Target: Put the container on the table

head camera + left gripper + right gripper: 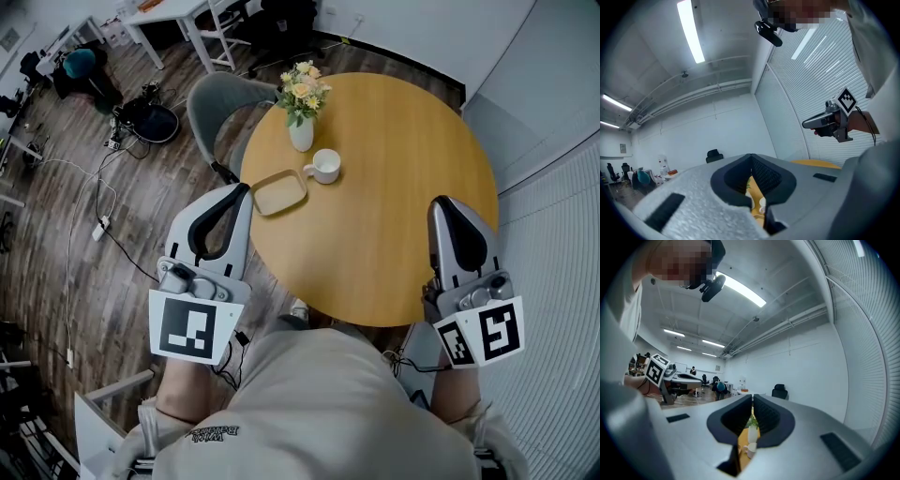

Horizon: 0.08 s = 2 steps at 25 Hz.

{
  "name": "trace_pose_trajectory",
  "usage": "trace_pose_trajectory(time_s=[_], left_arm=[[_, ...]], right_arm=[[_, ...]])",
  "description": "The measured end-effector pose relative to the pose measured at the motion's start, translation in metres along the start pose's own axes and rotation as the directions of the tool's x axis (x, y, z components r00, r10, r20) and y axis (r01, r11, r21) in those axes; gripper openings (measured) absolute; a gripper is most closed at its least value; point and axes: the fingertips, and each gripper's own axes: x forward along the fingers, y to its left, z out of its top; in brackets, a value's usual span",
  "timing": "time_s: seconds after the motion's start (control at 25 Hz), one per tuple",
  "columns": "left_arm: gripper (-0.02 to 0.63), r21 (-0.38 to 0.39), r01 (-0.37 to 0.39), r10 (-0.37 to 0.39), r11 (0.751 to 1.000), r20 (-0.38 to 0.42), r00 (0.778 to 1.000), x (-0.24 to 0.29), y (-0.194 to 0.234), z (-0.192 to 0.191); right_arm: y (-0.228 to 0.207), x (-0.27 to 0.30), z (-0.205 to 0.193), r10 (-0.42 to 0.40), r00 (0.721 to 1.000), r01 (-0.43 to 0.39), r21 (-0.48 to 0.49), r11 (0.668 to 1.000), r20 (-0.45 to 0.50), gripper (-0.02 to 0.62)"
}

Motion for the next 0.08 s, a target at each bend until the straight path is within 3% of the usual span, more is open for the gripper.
trace_pose_trajectory(time_s=[0.08], left_arm=[[0.021, 0.004, 0.002, -0.002, 1.000, 0.004, 1.000, -0.0004, -0.0003, 0.0012]], right_arm=[[0.0001, -0.0011, 0.0005, -0.002, 1.000, 0.002, -0.001, 1.000, 0.000, 0.035]])
